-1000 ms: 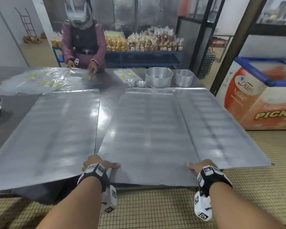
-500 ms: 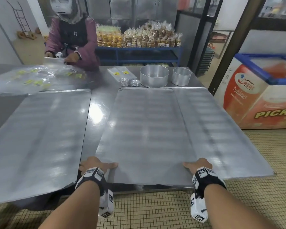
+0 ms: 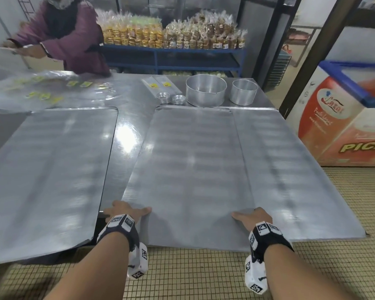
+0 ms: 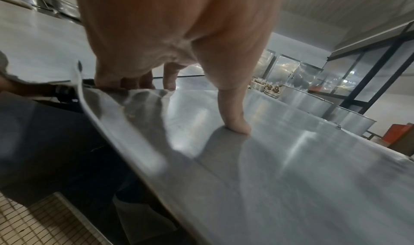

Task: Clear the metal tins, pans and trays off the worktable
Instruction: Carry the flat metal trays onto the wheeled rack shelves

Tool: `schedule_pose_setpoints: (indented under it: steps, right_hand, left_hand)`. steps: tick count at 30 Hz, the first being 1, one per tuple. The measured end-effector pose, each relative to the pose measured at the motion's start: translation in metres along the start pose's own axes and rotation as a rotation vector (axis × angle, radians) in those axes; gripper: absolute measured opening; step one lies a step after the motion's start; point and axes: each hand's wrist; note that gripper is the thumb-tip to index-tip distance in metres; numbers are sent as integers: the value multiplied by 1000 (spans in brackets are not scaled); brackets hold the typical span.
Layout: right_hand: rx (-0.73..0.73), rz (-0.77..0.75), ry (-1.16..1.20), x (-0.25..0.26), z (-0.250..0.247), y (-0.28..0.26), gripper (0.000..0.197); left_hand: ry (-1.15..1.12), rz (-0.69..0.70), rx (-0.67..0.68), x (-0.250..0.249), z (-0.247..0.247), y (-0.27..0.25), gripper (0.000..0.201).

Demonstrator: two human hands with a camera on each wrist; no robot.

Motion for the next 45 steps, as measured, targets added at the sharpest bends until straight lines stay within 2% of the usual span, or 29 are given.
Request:
schedule_pose_setpoints:
  steps: [2, 5, 8, 11, 13, 15, 17, 20, 24, 25, 28, 30, 32, 34, 35, 37, 38, 40, 42, 43, 45]
  right_hand:
    - [15, 13, 52, -1, 3, 0, 89]
    - [13, 14, 97, -2, -3, -4, 80]
    - [19, 3, 63, -7, -12, -10, 80]
    - [27, -1, 20, -15, -18, -24, 83]
    - [43, -5, 3, -24, -22, -35, 89]
    - [52, 2, 1, -36, -24, -48, 98]
    - [70, 25, 3, -48, -25, -64, 98]
    - [68, 53, 22, -69, -21, -82, 88]
    - [148, 123, -25, -81, -17, -104, 110]
    - [206, 125, -69, -80, -17, -110, 107]
    - [378, 139, -153, -74, -23, -126, 73]
    - [412, 114, -176, -76, -26, -130, 70]
    - [406, 120, -168, -77, -26, -132, 72]
    - [368, 101, -103, -80, -23, -124, 61]
    - [311, 95, -63, -80, -20, -119, 56]
    - [186, 130, 1, -76, -17, -108, 68]
    - [130, 140, 17, -74, -14, -101, 76]
    - [61, 133, 62, -65, -10, -94, 78]
    - [17, 131, 126, -55, -7, -87, 78]
    - [1, 140, 144, -52, -5, -83, 85]
    - [-24, 169, 146, -46, 0, -79, 102]
  left_hand:
    - [-7, -2, -14, 2, 1, -2, 112]
    - [-23, -12, -26, 6, 0, -6, 117]
    - [-42, 3, 26, 13, -4, -9, 120]
    - [73, 45, 85, 22, -6, -8, 134]
    - [136, 83, 89, 31, -11, -13, 124]
    - [194, 148, 142, 43, -17, -22, 105]
    - [242, 228, 177, 54, -20, -30, 90]
    - [378, 266, 189, 71, -22, -39, 90]
    - [521, 351, 233, 86, -18, -40, 86]
    - [527, 362, 238, 90, -17, -40, 84]
    - [489, 373, 222, 98, -14, -35, 84]
    - [412, 343, 221, 100, -9, -27, 86]
    - [333, 331, 238, 97, -3, -21, 80]
    - [210, 330, 252, 92, 1, -18, 67]
    - [149, 318, 260, 89, 3, -19, 56]
    - [63, 288, 278, 81, 7, -19, 30]
    - [25, 267, 273, 76, 11, -16, 29]
    - [-66, 220, 247, 70, 15, -16, 44]
    - [-115, 174, 240, 62, 18, -19, 38]
    - [-147, 140, 249, 59, 19, -20, 39]
    - [-216, 76, 239, 54, 22, -22, 52]
Point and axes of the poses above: each hand's wrist, its own y-axis towards the middle knuckle, its own z-axis out of the palm, x = y × z, and after that the axes turned 15 degrees about -z, right-handed
